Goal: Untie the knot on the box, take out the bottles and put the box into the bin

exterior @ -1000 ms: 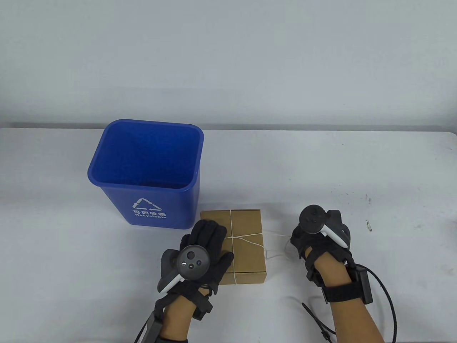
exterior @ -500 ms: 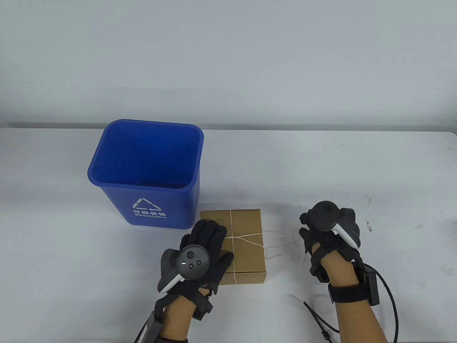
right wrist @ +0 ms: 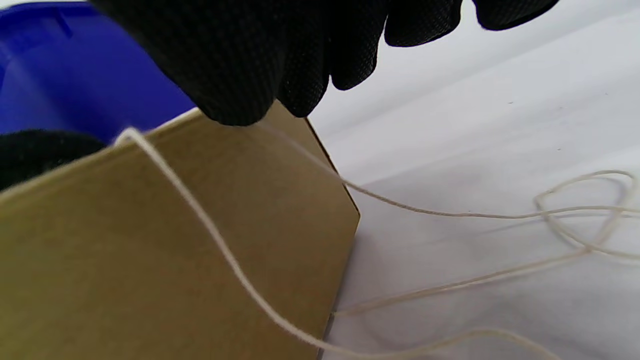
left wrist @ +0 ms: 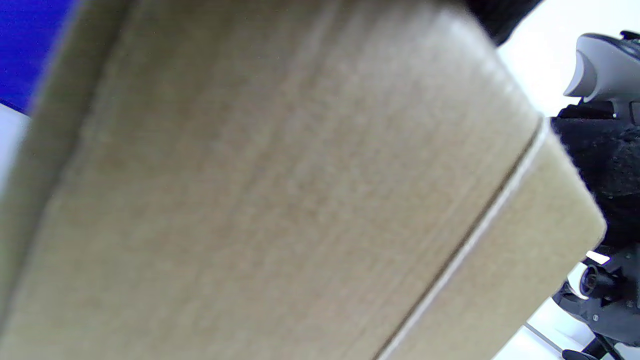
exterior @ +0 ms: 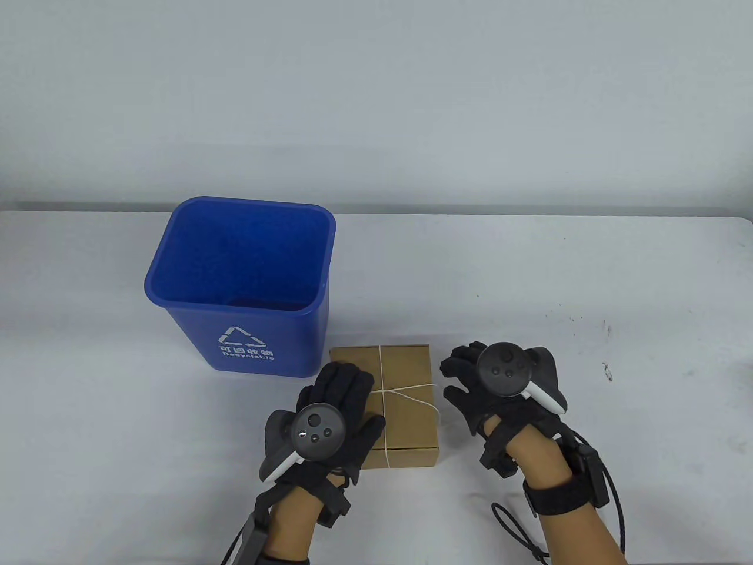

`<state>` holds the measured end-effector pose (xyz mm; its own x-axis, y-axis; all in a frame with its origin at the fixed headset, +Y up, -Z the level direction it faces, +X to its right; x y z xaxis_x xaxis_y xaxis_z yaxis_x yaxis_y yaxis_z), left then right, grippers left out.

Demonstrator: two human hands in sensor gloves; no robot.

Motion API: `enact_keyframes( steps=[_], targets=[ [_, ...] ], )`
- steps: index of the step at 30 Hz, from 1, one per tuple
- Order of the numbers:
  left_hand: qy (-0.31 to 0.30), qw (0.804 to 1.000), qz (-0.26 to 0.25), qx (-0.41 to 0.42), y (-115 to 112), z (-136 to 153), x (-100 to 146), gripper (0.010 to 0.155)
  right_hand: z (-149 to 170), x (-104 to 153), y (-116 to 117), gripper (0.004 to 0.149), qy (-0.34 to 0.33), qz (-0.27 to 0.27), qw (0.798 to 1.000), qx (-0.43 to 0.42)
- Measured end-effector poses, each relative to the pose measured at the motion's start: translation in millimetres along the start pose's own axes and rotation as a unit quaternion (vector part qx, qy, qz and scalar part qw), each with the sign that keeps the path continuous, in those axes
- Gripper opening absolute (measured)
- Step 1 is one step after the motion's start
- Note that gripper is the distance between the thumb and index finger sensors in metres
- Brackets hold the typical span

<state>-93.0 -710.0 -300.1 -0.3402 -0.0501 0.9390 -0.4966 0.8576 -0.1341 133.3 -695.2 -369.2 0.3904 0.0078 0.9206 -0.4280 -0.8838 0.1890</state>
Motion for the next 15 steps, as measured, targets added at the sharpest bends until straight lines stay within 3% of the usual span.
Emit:
enact_keyframes(
  steps=[7,15],
  targets=[
    [0.000,1.000,0.000,0.000,0,0,0,0.078,-4,-3,12,0.051,-0.005,-0.009,1.000,0.004],
    [0.000,1.000,0.001,0.001,0,0,0,0.078,2,-4,10,0.038,-0.002,0.003,1.000,-0.012]
  ],
)
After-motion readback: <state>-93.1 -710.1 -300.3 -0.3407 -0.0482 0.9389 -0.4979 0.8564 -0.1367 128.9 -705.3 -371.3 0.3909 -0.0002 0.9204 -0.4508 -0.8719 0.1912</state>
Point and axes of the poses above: the tracker on the back of each hand, its own z axis roughly to the little-finger side, its own x axis roughly from the fingertips to the wrist, y = z × x, the point moved 5 cm from there along -x, roughly from the wrist to the fingertips, and after that the axes turned 3 degrees about z, right-handed, at the moved point
